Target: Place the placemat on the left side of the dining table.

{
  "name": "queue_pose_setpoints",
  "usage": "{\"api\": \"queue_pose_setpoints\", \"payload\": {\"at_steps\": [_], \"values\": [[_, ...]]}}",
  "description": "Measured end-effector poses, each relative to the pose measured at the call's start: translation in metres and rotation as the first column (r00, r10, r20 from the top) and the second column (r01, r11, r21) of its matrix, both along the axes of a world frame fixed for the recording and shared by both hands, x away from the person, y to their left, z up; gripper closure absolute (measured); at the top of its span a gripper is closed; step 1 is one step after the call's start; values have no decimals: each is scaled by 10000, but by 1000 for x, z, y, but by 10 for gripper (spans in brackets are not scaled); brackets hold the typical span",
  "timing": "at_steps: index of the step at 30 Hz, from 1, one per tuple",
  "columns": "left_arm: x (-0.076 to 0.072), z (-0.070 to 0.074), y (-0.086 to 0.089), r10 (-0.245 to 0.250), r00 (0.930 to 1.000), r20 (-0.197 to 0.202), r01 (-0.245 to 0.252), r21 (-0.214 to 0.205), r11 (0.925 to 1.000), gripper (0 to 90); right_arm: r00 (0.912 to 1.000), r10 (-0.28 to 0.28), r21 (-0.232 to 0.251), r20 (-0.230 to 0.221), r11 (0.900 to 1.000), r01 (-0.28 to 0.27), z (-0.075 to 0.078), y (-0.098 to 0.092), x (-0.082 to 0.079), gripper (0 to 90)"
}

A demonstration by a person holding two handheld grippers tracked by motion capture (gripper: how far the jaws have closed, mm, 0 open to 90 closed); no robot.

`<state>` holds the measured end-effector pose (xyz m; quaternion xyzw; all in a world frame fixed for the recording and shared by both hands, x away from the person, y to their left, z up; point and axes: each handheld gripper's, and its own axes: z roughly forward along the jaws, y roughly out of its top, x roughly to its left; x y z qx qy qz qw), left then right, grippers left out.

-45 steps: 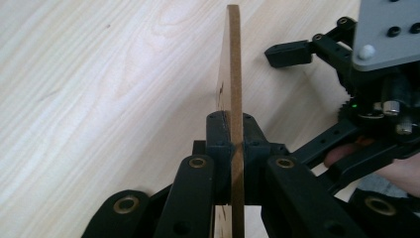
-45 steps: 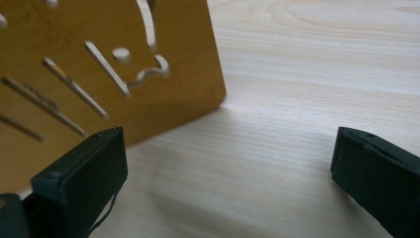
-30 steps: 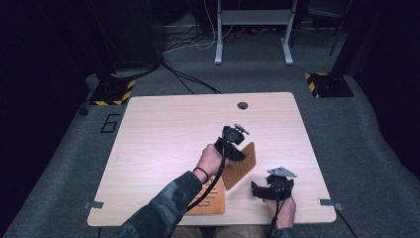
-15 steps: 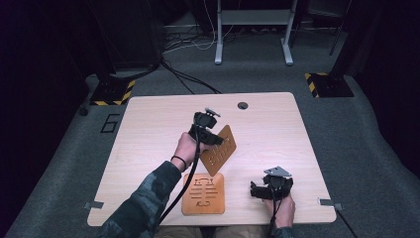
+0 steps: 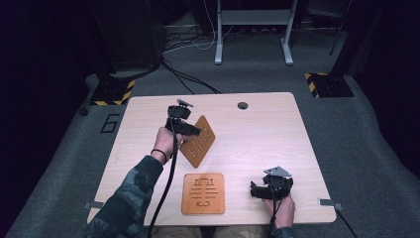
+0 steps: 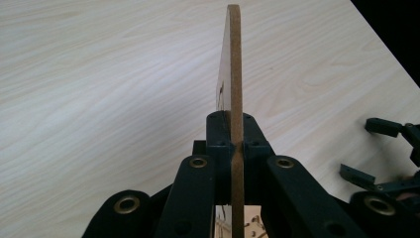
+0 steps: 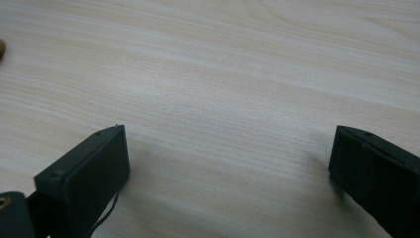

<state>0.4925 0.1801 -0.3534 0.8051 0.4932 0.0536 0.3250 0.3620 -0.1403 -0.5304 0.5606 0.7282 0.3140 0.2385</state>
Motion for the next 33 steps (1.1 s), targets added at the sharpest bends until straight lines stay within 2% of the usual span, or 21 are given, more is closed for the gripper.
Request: {"api": "queue_pose_setpoints", "payload": {"at_steps": [1, 2, 6, 7, 8, 12, 17, 18, 20, 22, 25, 27, 32, 33], "values": [[0, 0, 0, 0, 10000, 0, 0, 0, 10000, 864, 10000, 0, -1, 0, 10000, 0, 0, 0, 0, 15], [3, 0, 11, 213, 9998, -14, -213, 43, 9998, 864, 10000, -1, 0, -2, 10000, 1, 0, 0, 0, 15], [8, -2, 32, 755, 9971, -81, -755, 19, 9971, 864, 10000, -5, 0, 0, 10000, 5, 0, 0, 0, 16], [8, -2, 32, 755, 9971, -81, -755, 19, 9971, 864, 10000, -8, 0, 0, 10000, 8, 0, 0, 0, 16], [10, -4, 41, 996, 9949, -145, -997, -16, 9950, 864, 10000, -5, 0, 0, 10000, 5, 0, 0, 0, 16], [13, -8, 58, 1477, 9888, -235, -1481, -141, 9889, 864, 10000, -9, -3, 0, 10000, 9, 0, 0, 0, 15], [17, -10, 73, 1802, 9831, -332, -1808, -153, 9834, 864, 10000, -7, -4, -2, 10000, 7, 0, 0, 0, 16], [19, -11, 79, 1956, 9798, -410, -1967, -232, 9802, 864, 10000, -7, -6, 0, 10000, 7, 0, 0, 0, 16], [19, -12, 82, 2044, 9781, -398, -2055, -257, 9783, 864, 10000, -8, -5, 0, 10000, 8, 0, 0, 0, 16], [22, -15, 91, 2362, 9705, -484, -2383, -433, 9702, 864, 10000, -11, -8, -1, 10000, 11, 0, 0, 0, 15], [24, -18, 100, 2582, 9642, -598, -2615, -574, 9635, 864, 10000, -13, -7, -2, 10000, 13, 0, 0, 0, 15], [25, -18, 103, 2636, 9625, -636, -2673, -599, 9617, 864, 10000, -12, -6, -2, 10000, 12, 0, 0, 0, 16], [28, -22, 115, 2952, 9529, -696, -2996, -635, 9520, 864, 10000, -24, -7, -2, 10000, 24, 0, 0, 0, 15], [28, -22, 115, 2952, 9529, -696, -2996, -635, 9520, 864, 10000, -9, -38, -3, 10000, 9, 0, 0, 0, 15]]}}
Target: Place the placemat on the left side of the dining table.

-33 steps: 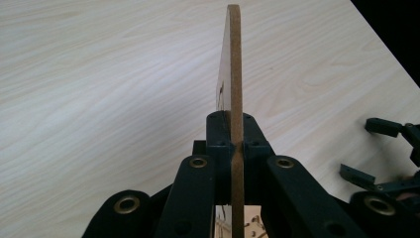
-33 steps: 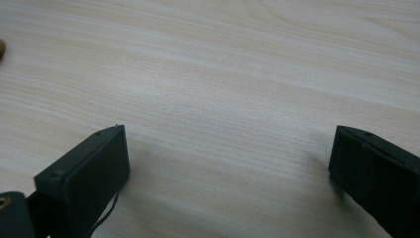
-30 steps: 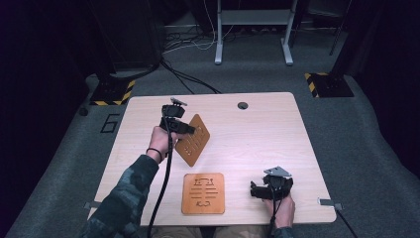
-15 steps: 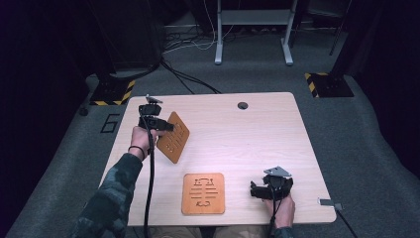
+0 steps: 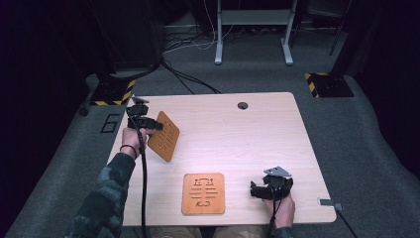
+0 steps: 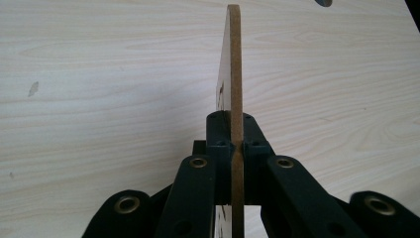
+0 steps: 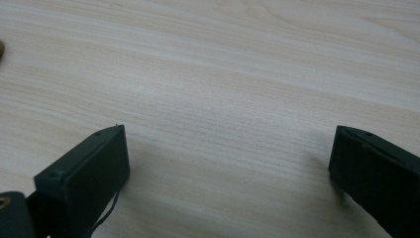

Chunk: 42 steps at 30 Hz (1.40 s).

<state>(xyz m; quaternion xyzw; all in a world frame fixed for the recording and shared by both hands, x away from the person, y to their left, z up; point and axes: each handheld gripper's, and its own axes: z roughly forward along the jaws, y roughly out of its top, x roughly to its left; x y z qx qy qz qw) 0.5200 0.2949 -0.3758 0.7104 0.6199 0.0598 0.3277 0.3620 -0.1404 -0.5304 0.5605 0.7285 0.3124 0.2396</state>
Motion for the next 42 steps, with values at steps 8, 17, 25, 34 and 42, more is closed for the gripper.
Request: {"api": "queue_pose_setpoints", "payload": {"at_steps": [8, 17, 25, 34, 42], "values": [[3, -5, 14, 449, 9989, -139, -450, -53, 9990, 864, 10000, -7, -1, 0, 10000, 7, 0, 0, 0, 15], [7, -11, 27, 825, 9960, -333, -832, -203, 9963, 864, 10000, -12, -2, 0, 10000, 12, 0, 0, 0, 15], [11, -20, 40, 1241, 9907, -564, -1260, -319, 9915, 864, 10000, -18, -4, 0, 10000, 18, 0, 0, 0, 15], [12, -29, 52, 1718, 9823, -748, -1752, -419, 9836, 864, 10000, -36, 0, -7, 10000, 36, 0, 0, 0, 15], [13, -38, 66, 2077, 9729, -1021, -2138, -530, 9754, 862, 10000, -55, -1, -3, 10000, 55, 0, 0, 0, 15]]}}
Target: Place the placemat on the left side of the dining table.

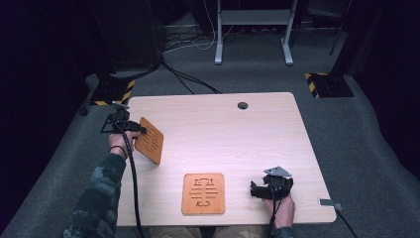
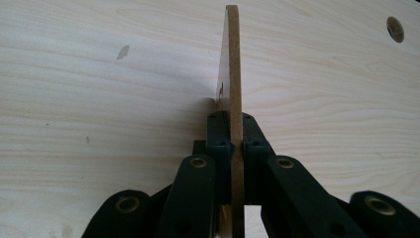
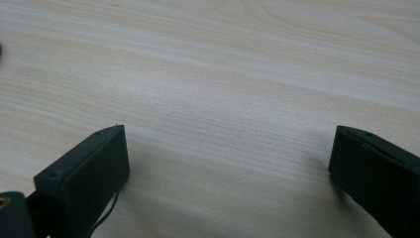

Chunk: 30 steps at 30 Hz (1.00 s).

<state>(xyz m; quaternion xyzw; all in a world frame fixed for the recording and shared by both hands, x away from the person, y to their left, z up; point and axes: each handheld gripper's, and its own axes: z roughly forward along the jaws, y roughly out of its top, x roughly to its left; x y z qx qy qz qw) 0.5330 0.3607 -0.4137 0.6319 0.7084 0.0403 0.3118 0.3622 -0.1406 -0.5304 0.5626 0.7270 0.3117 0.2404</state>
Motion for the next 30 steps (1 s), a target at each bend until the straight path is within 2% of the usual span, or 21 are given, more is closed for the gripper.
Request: {"api": "queue_pose_setpoints", "payload": {"at_steps": [4, 8, 9, 12, 13, 21, 23, 30], "values": [[1, 0, 1, 71, 10000, -35, -71, -14, 10000, 857, 10000, -13, 2, -5, 10000, 13, 0, 0, 0, 15], [1, -1, 2, 124, 9999, -39, -124, 184, 9998, 831, 10000, -18, 5, -7, 10000, 18, 0, 0, 0, 15], [1, -2, 4, 78, 10000, -50, -76, 339, 9994, 823, 10000, -19, 3, -5, 10000, 19, 0, 0, 0, 15], [0, -2, 5, 79, 9998, -202, -71, 412, 9991, 801, 10000, -18, -32, -53, 10000, 18, 0, 0, 0, 15], [1, -4, 7, -10, 10000, -92, 16, 634, 9980, 792, 10000, -19, -31, -55, 10000, 19, 0, 0, 0, 15], [0, -8, 13, -93, 9998, -178, 110, 977, 9952, 739, 10000, -27, -17, -56, 10000, 27, 0, 0, 0, 15], [-1, -10, 13, 33, 9998, -202, -14, 938, 9956, 727, 10000, -32, -15, -54, 10000, 32, 0, 0, 0, 15], [-2, -15, 21, -79, 9998, -166, 94, 925, 9957, 700, 10000, -57, -6, -67, 10000, 57, 0, 0, 0, 15]]}}
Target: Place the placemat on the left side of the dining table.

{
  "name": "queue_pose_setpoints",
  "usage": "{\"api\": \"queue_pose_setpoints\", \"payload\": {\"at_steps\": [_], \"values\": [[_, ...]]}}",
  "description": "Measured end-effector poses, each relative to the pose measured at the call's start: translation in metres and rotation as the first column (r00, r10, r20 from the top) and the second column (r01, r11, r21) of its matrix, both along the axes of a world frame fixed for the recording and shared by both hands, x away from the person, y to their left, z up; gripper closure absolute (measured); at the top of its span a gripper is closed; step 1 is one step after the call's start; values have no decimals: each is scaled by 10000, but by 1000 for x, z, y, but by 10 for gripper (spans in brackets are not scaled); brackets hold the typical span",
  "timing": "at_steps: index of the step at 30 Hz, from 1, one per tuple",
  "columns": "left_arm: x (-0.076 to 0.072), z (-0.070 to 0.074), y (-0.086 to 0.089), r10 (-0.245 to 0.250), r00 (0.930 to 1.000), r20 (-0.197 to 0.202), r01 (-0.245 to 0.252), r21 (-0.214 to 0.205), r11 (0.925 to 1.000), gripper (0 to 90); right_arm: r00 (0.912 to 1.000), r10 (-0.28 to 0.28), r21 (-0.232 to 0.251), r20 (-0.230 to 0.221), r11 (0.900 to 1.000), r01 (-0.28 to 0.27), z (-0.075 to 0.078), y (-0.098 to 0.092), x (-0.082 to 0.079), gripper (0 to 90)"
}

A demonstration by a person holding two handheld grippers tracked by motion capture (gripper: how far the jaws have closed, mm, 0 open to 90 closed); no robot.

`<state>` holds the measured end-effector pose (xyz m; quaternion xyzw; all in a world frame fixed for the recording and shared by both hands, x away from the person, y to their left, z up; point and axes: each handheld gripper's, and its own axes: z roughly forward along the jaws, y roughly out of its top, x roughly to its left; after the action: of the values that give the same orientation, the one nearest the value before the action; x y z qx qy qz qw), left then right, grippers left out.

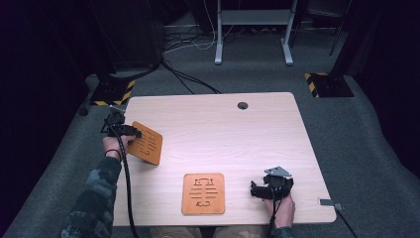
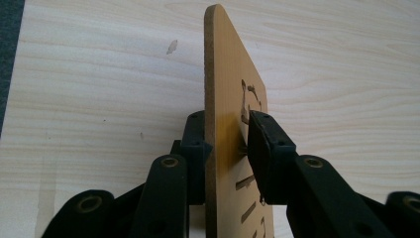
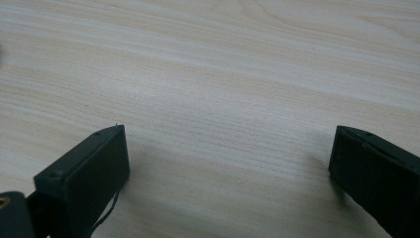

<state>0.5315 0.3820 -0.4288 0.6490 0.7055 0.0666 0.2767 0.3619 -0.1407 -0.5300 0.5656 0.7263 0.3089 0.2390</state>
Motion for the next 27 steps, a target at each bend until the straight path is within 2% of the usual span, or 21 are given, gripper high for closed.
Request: {"api": "queue_pose_setpoints", "payload": {"at_steps": [7, 11, 12, 15, 19, 27], "values": [[-1, -5, 4, -12, 10000, -4, 12, -4, 10000, 674, 10000, -1, -3, 8, 10000, 1, 0, 0, 0, 15], [-1, -6, 6, 115, 9998, -188, -117, -101, 9999, 660, 10000, 3, -3, 9, 10000, -3, 0, 0, 0, 15], [0, -7, 7, 17, 10000, -86, -18, -77, 10000, 658, 10000, -2, -3, 9, 10000, 2, 0, 0, 0, 15], [0, -8, 10, -79, 9999, -120, 78, -97, 9999, 654, 10000, 0, -1, 5, 10000, 0, 0, 0, 0, 15], [0, -12, 11, 23, 10000, -24, -23, -131, 9999, 635, 10000, -22, -3, 6, 10000, 22, 0, 0, 0, 15], [0, -16, 16, -46, 9999, -129, 43, -167, 9999, 614, 10000, -35, -2, 6, 10000, 35, 0, 0, 0, 15]]}}
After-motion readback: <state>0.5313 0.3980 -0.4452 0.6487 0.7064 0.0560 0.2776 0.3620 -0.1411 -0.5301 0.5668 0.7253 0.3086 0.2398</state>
